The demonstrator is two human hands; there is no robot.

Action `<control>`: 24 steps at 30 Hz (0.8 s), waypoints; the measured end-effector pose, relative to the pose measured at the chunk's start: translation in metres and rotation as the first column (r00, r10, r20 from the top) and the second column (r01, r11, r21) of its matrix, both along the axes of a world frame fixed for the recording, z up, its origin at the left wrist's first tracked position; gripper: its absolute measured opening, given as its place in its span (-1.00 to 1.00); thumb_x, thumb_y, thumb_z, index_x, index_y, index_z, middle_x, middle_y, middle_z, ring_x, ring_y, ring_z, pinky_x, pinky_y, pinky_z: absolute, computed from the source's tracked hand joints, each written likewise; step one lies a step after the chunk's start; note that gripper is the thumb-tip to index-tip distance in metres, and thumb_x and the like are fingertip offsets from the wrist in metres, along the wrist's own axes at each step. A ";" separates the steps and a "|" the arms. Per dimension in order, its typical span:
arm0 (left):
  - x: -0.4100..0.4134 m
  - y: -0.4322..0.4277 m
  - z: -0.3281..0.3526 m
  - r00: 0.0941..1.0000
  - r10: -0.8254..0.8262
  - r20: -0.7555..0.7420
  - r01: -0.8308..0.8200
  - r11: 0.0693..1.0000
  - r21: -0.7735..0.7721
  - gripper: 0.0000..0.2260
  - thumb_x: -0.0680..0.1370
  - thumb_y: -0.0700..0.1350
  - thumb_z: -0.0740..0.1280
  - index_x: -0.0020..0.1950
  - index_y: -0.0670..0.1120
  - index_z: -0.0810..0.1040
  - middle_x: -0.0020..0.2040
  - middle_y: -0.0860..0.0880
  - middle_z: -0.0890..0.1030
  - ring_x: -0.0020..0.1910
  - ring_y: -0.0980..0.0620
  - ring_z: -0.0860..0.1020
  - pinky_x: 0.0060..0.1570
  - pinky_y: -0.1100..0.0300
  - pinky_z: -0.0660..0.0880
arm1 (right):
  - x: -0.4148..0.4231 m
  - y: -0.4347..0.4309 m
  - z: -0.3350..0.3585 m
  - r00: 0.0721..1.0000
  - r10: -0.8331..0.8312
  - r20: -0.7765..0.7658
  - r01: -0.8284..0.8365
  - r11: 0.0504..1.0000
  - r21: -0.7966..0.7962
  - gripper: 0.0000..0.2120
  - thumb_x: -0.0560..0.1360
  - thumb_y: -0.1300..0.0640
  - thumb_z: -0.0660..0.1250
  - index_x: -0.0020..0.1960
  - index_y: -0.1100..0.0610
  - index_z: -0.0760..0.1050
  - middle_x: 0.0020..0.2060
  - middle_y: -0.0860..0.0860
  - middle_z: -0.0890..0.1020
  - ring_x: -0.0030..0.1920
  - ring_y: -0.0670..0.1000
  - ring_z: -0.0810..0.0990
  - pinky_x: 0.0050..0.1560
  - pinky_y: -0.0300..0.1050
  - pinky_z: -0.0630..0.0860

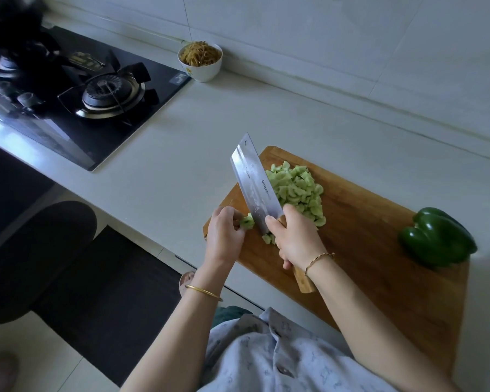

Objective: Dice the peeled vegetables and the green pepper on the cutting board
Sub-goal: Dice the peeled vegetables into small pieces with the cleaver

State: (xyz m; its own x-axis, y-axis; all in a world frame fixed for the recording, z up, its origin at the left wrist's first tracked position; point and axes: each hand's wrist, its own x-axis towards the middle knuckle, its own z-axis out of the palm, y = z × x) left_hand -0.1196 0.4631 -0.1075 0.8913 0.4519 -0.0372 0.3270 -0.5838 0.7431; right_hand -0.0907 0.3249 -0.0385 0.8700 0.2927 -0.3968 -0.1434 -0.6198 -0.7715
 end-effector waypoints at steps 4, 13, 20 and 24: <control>-0.001 -0.002 0.003 1.000 0.004 -0.001 -0.004 1.000 -0.019 -0.87 0.44 -0.30 0.39 -0.18 -0.09 0.51 -0.07 -0.03 0.49 -0.11 0.01 0.49 -0.13 0.17 0.50 | -0.003 0.000 -0.003 0.999 0.019 -0.042 -0.019 1.000 -0.009 -0.84 0.63 -0.01 0.15 0.04 0.09 0.30 -0.33 0.00 0.42 -0.62 -0.13 0.35 -0.56 -0.20 0.43; -0.001 -0.001 0.004 1.000 0.004 0.004 -0.003 0.999 -0.036 -0.88 0.42 -0.27 0.44 -0.17 -0.11 0.53 -0.09 -0.01 0.49 -0.12 0.02 0.50 -0.11 0.20 0.49 | 0.000 0.011 -0.008 0.998 0.060 -0.025 -0.062 0.994 -0.092 -0.82 0.63 0.01 0.13 0.08 0.13 0.33 -0.25 0.05 0.46 -0.51 -0.02 0.45 -0.60 -0.21 0.43; -0.002 0.003 0.007 1.000 -0.001 0.008 0.001 0.996 -0.087 -0.88 0.42 -0.27 0.46 -0.20 -0.10 0.57 -0.13 -0.01 0.51 -0.21 0.15 0.49 -0.20 0.47 0.42 | 0.000 0.007 -0.014 0.999 -0.030 -0.019 0.029 0.999 -0.013 -0.80 0.62 -0.02 0.15 -0.03 0.12 0.32 -0.34 0.03 0.44 -0.62 -0.09 0.37 -0.56 -0.19 0.44; 0.000 0.003 0.002 0.999 0.035 0.013 -0.034 0.998 -0.055 -0.89 0.41 -0.25 0.47 -0.16 -0.14 0.56 -0.14 -0.03 0.54 -0.18 0.05 0.49 -0.23 0.37 0.39 | 0.001 0.004 -0.009 0.999 -0.031 0.027 0.031 1.000 -0.004 -0.77 0.62 -0.03 0.16 -0.12 0.09 0.29 -0.34 0.03 0.44 -0.61 -0.06 0.37 -0.57 -0.20 0.43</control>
State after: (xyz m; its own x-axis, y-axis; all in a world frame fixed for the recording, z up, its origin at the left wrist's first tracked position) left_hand -0.1201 0.4659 -0.1055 0.8758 0.4801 -0.0499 0.3355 -0.5310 0.7781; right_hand -0.0893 0.3285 -0.0473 0.8889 0.2637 -0.3747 -0.1422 -0.6187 -0.7727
